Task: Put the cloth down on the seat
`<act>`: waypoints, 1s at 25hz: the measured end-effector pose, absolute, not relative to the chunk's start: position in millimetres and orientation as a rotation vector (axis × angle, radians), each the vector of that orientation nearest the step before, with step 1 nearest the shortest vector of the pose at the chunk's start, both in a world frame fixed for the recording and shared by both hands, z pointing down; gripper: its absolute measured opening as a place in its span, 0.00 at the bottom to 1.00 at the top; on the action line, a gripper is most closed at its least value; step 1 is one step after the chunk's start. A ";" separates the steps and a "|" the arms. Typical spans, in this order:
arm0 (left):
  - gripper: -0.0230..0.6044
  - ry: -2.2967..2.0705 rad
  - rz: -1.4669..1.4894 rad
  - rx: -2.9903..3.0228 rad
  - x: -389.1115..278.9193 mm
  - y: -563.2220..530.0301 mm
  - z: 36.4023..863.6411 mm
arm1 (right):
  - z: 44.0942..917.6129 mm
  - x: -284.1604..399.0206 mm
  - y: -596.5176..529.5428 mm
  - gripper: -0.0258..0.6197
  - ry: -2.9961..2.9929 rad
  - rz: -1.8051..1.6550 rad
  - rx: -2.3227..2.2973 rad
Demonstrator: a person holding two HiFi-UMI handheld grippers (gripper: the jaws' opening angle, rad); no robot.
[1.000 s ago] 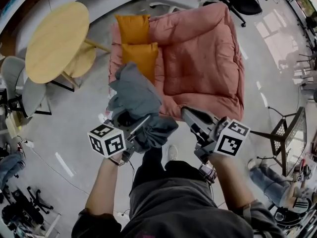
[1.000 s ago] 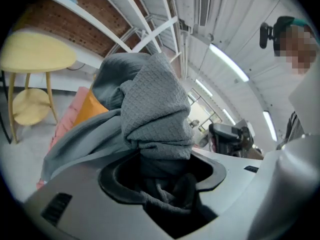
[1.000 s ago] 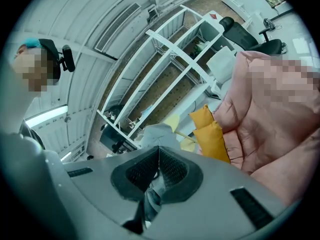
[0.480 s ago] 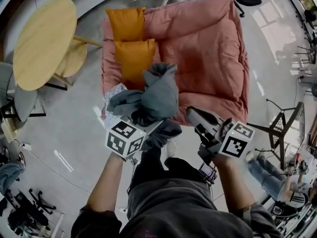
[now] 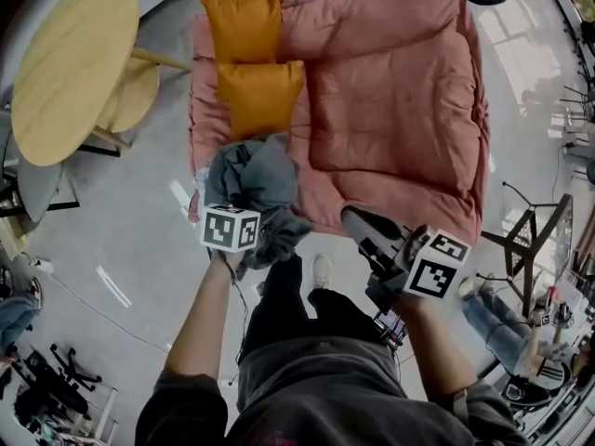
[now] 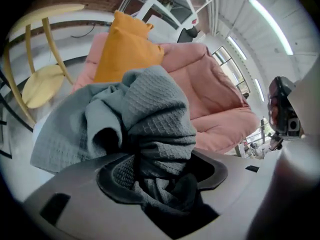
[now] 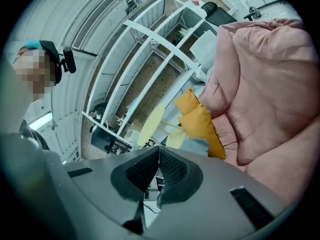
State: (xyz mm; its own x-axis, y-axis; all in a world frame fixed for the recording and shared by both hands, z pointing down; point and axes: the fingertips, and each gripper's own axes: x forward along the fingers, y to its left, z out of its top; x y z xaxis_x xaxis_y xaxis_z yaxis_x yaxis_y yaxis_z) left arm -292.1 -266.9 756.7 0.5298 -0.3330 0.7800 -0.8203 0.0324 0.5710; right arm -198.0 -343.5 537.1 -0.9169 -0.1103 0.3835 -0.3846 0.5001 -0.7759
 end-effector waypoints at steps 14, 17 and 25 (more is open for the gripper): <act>0.66 -1.185 0.551 1.622 -305.6 -258.4 734.8 | 537.7 -209.0 -328.4 0.06 -2.457 1.382 0.391; 0.66 -1.232 0.538 1.647 -311.3 -255.7 713.6 | 529.3 -209.2 -323.7 0.06 -2.477 1.373 0.380; 0.64 -1.314 0.425 1.723 -300.3 -251.3 639.8 | 492.7 -195.7 -305.6 0.06 -2.546 1.323 0.336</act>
State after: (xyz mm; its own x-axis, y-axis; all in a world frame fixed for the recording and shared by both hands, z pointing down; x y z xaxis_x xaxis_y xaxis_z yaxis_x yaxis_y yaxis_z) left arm -300.3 -251.3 639.8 0.3761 -0.5858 0.7178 -0.8952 -0.0300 0.4446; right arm -195.7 -305.6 492.7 -0.9416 -0.0870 0.3252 -0.3161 0.5605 -0.7654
